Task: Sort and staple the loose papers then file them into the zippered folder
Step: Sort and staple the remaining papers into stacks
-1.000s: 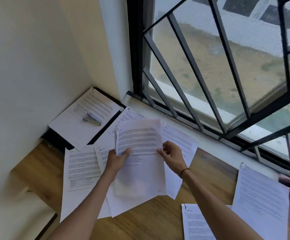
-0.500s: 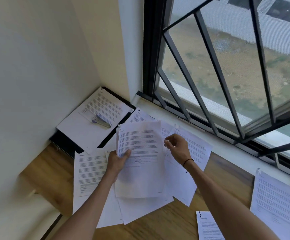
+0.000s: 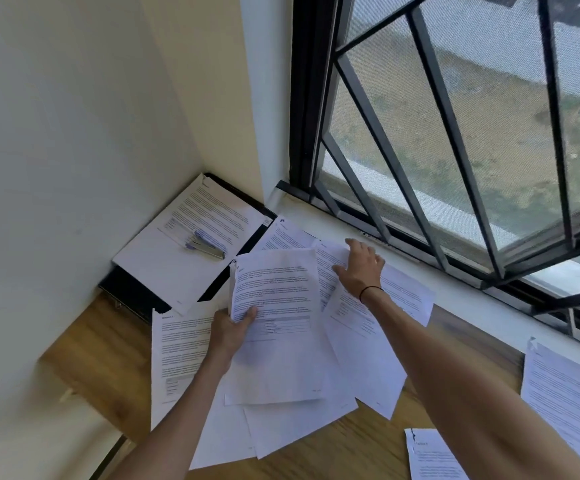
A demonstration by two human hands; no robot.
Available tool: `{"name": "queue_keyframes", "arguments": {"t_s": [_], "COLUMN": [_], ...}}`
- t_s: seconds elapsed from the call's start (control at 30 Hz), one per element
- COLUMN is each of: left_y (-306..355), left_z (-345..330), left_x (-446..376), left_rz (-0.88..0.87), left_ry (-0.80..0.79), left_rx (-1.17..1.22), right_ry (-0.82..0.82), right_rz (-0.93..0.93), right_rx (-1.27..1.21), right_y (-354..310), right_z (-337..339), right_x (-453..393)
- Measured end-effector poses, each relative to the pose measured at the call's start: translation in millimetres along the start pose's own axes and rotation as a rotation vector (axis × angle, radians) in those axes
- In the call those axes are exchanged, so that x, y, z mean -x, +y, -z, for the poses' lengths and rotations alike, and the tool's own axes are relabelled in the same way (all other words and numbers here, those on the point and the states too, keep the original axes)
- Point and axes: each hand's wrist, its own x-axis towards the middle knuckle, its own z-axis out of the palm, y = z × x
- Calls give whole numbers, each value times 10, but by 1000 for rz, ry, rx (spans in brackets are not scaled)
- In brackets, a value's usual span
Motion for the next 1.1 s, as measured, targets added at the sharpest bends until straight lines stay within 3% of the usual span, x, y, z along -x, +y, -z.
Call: {"name": "queue_keyframes", "arguments": {"t_s": [0.17,0.3,0.43,0.7,0.83,0.93,1.1], "left_y": [-29,-32,4,-2,114,331,735], "left_z": [-7,-21,-30,-43,-24,-6,52], "left_x": [-28,-37,0,43,107,163,152], "left_rz": [8,0,15,21,-16,-82,-227], "left_ry": [-4,-13,-21,-19,-124,-214,-208], "left_rx": [-23,-52,-82,-129,-65,-59,-95], "right_ry": [-50,92,133,546,500,465,436], "right_rz": [-2,14,77,282,444,457,544], "right_rx": [-2,-53,-106,-63,-213,-243,-219], "right_y": [-129,-220,-254,-535,-735,-877,-1142], "right_z": [-38,2,130,605,870,1116,1565], "right_x": [-113,-137,-168,-158,-111,-153,-207]}}
